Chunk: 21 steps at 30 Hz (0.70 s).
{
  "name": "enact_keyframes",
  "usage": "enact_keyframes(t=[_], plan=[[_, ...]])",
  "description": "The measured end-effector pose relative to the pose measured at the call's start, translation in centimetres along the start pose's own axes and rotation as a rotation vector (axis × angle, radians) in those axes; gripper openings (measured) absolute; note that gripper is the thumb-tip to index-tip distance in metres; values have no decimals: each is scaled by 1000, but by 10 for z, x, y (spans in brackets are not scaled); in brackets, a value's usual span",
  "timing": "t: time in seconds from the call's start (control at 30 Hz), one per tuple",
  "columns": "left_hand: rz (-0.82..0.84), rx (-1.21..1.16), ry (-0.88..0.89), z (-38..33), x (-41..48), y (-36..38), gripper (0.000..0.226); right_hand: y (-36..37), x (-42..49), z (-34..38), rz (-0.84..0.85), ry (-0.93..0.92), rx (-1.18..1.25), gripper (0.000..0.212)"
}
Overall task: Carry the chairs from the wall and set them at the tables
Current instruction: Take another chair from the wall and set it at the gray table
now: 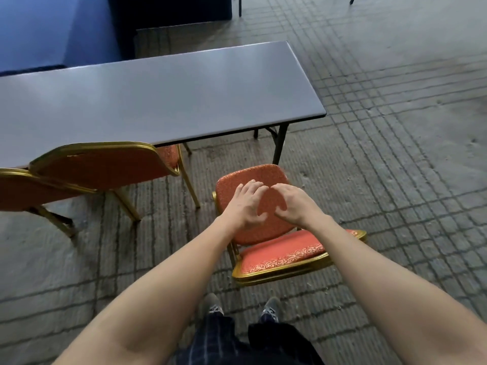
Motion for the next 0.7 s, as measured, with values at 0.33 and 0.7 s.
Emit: enact_keyframes(t=[0.33, 0.7], plan=[[5, 6, -13, -75, -13, 34, 66, -7, -73, -52, -29, -13, 15, 62], [10, -148, -334, -132, -76, 81, 20, 18, -131, -80, 176, -134, 109, 28]])
Point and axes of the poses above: each hand's wrist, its own x-axis towards the middle knuckle, its own y-axis out of the palm, z = x × y, the point moved 8 cm from there along x, towards the middle knuckle, and after that the axes turned 7 degrees about x, right-handed, at the moved point
